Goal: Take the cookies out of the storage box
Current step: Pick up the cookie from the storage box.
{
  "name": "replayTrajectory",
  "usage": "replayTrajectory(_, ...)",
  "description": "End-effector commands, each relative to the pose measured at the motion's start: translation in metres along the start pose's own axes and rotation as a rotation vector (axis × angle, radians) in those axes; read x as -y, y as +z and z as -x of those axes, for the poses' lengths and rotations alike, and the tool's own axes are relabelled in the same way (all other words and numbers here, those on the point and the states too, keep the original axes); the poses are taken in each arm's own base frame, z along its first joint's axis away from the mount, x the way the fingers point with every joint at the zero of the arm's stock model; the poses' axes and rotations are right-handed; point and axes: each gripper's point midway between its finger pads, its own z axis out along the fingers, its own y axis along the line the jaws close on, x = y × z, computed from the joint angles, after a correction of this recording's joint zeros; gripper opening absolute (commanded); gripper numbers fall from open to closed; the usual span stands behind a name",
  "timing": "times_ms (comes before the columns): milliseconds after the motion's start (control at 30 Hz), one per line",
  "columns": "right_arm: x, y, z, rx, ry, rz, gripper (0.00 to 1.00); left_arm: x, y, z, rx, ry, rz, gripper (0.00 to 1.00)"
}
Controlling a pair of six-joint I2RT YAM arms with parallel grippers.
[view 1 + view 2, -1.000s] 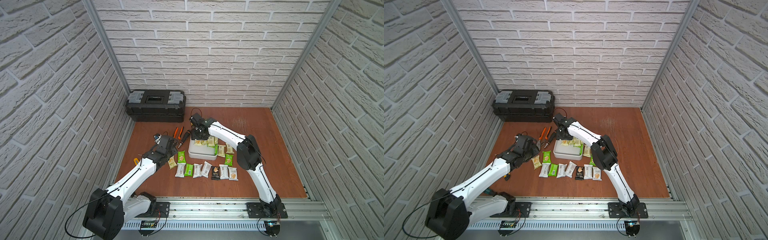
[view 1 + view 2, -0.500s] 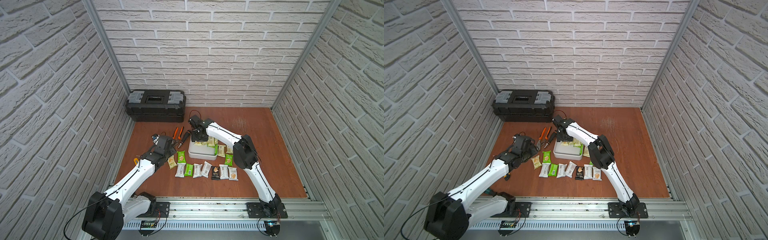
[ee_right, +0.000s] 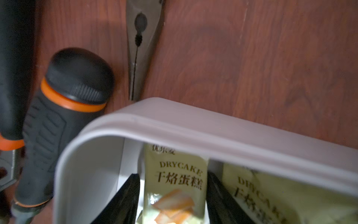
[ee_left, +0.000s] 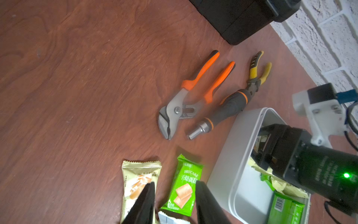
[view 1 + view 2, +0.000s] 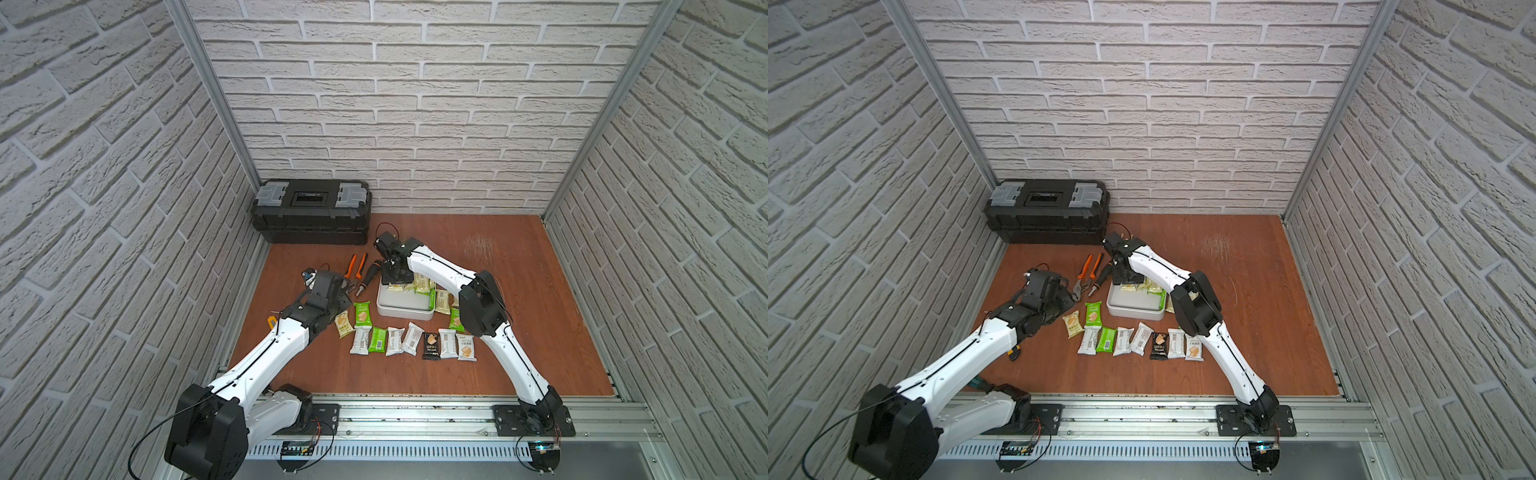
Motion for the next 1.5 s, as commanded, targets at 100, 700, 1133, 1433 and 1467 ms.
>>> replayTrajectory(100,0.01,0.006,-0.006,-0.024,-0.009,-0.055,0.54,-0.004,-0.001,0.0,-0.001,0.001,-0.001,0.4)
replayTrajectory(700,0.007,-0.012,0.002,-0.001,-0.038,-0.036,0.32,-0.01,-0.001,0.003,0.01,-0.02,0.017,0.39)
replayTrajectory(1133,0.002,-0.081,0.001,0.059,-0.015,0.085,0.25,-0.007,-0.002,0.007,0.02,-0.025,0.013,0.38)
replayTrajectory(1433,0.038,-0.131,-0.021,0.112,0.003,0.071,0.24,0.006,-0.004,0.012,0.02,0.025,-0.018,0.38)
replayTrajectory(1467,0.046,-0.137,-0.026,0.118,0.01,0.07,0.24,0.009,-0.005,0.013,0.02,0.039,-0.024,0.38)
